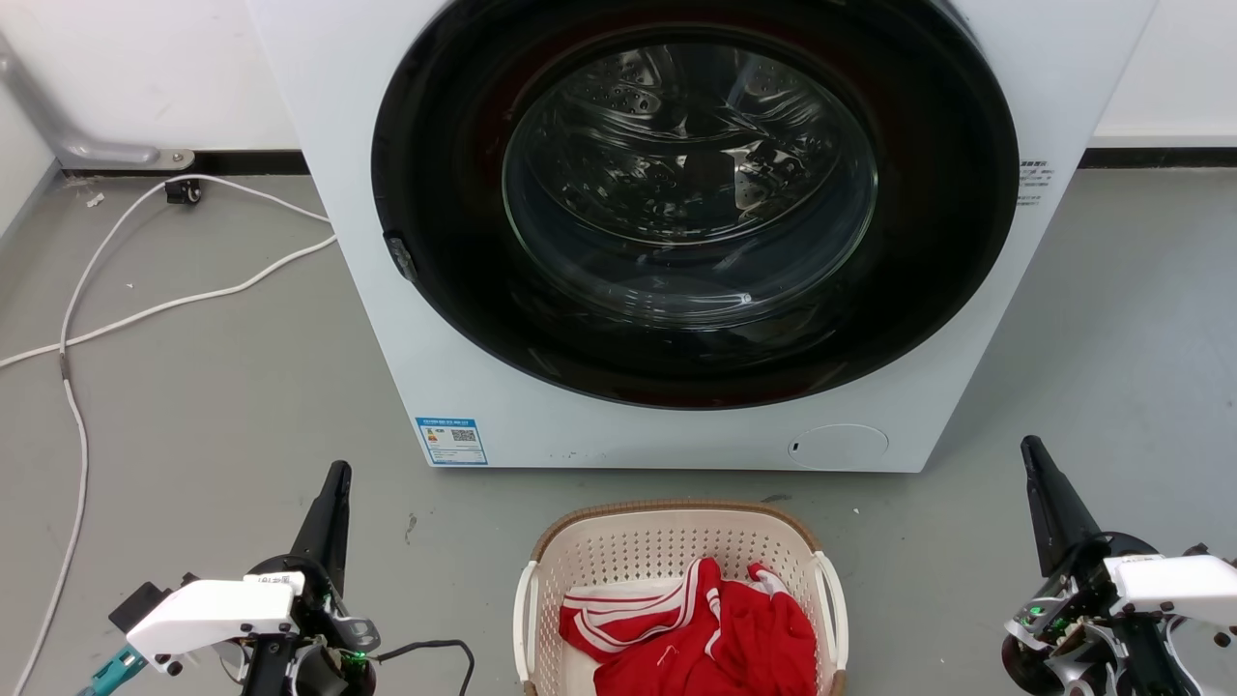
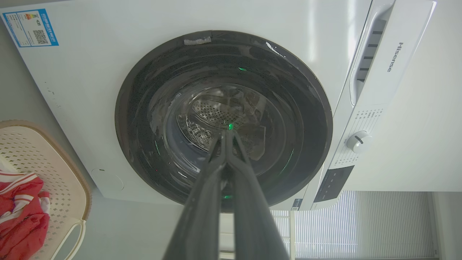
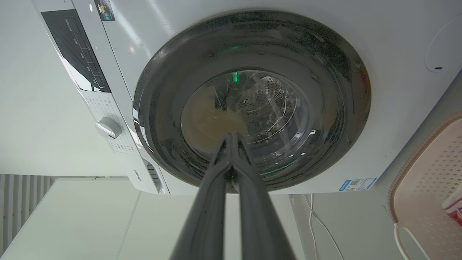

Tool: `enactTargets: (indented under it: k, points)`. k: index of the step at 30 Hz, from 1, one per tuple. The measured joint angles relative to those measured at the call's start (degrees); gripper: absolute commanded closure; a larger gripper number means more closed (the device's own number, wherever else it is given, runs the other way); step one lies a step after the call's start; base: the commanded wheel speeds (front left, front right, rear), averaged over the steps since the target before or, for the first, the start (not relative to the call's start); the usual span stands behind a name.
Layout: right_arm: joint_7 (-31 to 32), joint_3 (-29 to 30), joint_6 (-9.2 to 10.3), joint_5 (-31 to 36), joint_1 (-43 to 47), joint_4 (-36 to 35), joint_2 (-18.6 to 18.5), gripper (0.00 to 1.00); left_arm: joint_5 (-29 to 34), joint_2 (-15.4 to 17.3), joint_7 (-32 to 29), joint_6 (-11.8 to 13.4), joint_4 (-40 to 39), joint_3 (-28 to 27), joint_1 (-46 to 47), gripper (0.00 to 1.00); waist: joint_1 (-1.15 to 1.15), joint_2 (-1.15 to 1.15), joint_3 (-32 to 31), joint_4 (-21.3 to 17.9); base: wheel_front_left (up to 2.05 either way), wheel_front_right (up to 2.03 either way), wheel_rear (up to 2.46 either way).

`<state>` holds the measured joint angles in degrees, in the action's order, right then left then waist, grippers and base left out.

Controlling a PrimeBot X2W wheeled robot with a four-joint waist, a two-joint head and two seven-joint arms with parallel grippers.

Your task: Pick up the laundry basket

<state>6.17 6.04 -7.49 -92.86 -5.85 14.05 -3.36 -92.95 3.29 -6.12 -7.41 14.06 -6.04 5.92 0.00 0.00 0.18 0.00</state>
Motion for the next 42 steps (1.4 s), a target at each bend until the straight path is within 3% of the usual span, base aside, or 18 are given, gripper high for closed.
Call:
enactTargets:
  k: [22,23,29,42]
  points:
    - [0.16,0.13,0.0,0.09,-0.02,0.01,0.09,1.0,0.07,-0.09,-0.12,0.0,0.0,-0.14,0.01,1.0,0.0,0.0,0.0,0.0,0.0,0.0,0.0]
    - [0.16,0.14,0.0,0.1,-0.02,0.01,0.1,0.0,0.09,-0.09,-0.12,0.0,0.0,-0.15,0.01,0.0,0.0,0.0,0.0,0.0,0.0,0.0,0.0]
    - [0.07,-0.02,0.01,0.1,2.46,2.3,0.37,0.0,0.01,-0.57,-0.12,0.09,2.44,0.14,-2.33,0.0,0.0,0.0,-0.01,0.0,0.0,0.0,0.0]
    - [-3.53,-0.83,0.01,2.57,3.82,0.38,0.44,0.0,1.7,-0.58,3.41,0.1,0.32,1.27,-3.35,0.0,0.0,0.0,-0.04,-0.03,0.0,0.0,0.0]
